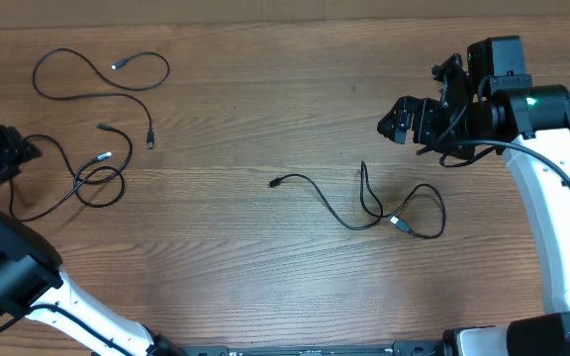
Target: Untangle cables
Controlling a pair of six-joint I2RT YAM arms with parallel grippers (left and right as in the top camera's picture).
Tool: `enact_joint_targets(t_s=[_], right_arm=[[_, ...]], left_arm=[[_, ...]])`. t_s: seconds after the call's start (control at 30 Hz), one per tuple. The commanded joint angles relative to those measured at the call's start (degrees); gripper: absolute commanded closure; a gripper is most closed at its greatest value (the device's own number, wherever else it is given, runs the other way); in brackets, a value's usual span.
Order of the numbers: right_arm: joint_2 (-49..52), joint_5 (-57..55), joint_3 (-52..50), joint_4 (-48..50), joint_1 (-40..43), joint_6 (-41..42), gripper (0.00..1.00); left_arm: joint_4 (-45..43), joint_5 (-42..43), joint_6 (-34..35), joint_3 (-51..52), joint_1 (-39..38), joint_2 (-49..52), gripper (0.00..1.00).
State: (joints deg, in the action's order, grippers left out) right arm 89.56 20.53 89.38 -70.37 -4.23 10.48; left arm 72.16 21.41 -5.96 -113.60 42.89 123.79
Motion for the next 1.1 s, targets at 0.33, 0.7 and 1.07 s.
enact_joint_targets(t_s=[0.33, 0.7, 1.07], right_arm=[[0.26, -0.22, -0.2, -0.72, -0.22, 0.22, 0.01], [0.26, 0.76, -0.2, 1.09, -0.22, 0.22, 0.01], [0.26, 0.74, -0.2, 0.35, -0.22, 0.22, 0.0]], left_arm=[[10.88, 9.31, 0.04, -3.19, -0.5, -19.17, 0.0], [21.57, -9.68, 7.23, 0.42, -6.29, -22.73, 0.0], [10.8, -12.11, 15.43, 17.29, -6.93, -22.64, 0.01]])
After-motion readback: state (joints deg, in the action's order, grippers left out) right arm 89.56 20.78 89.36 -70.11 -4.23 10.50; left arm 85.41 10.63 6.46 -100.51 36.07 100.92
